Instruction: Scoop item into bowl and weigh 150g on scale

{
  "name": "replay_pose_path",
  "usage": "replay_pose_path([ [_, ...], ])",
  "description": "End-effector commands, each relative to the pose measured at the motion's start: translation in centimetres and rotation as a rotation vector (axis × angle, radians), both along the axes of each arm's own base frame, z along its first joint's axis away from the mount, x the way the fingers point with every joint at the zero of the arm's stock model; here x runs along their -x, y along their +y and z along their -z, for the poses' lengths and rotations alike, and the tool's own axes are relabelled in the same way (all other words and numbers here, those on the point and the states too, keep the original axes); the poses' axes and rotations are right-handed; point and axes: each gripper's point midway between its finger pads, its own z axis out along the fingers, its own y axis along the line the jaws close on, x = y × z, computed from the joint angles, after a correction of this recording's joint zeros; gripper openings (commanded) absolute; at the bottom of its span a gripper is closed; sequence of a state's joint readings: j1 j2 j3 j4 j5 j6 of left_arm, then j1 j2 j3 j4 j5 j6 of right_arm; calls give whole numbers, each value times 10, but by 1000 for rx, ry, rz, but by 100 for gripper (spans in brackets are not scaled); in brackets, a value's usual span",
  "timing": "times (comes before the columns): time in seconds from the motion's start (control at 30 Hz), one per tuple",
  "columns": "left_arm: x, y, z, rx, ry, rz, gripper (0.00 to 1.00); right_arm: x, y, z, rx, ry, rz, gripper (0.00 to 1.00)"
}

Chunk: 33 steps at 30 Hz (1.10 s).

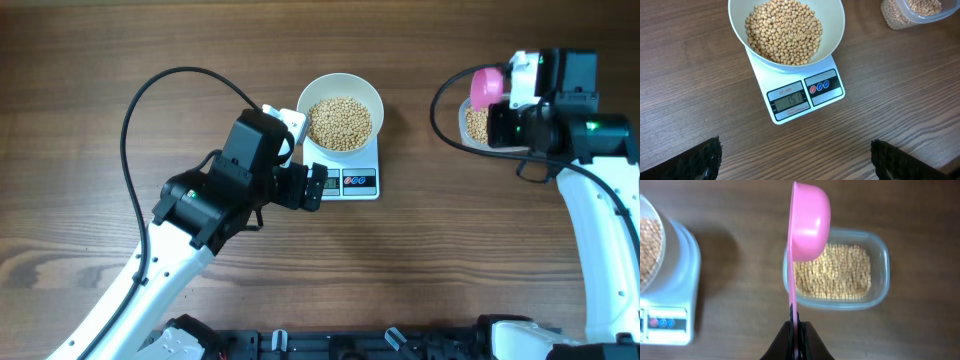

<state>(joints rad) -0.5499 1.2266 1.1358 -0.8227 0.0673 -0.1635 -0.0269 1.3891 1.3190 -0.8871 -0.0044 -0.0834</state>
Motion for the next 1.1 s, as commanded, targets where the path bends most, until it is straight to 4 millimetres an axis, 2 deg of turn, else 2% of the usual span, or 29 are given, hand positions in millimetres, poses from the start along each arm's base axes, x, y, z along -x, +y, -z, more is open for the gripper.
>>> replay_pose_path([
  [0.0, 0, 2, 0, -3, -3, -12, 100, -9, 28, -49, -142, -182, -72, 4],
  [0.1, 0, 2, 0, -3, -4, -12, 100, -16, 61, -78, -294, -287, -209, 4],
  [0.13, 1, 2, 0, -3, -3, -12, 100, -18, 81, -93, -381, -338, -300, 4],
  [0.23, 0, 2, 0, -3, -3, -12, 100, -20, 92, -101, -445, -362, -352, 4],
  [0.33, 1, 2, 0, -3, -3, -12, 100, -24, 94, -93, -471, -331, -332, 4],
  [0.43, 1, 2, 0, -3, -3, -12, 100, -22, 103, -76, -479, -264, -344, 4],
  [0.67, 1, 2, 0, -3, -3, -12, 100, -19, 148, -46, -480, -162, -451, 4],
  [0.8, 1, 2, 0, -3, -3, -12, 100, -22, 158, -31, -403, -136, -438, 4],
  [0.93, 1, 2, 0, -3, -3, -12, 100, -22, 168, -25, -360, -128, -445, 4],
  [1.07, 1, 2, 0, -3, -3, -12, 100, -22, 173, -27, -360, -141, -456, 4],
])
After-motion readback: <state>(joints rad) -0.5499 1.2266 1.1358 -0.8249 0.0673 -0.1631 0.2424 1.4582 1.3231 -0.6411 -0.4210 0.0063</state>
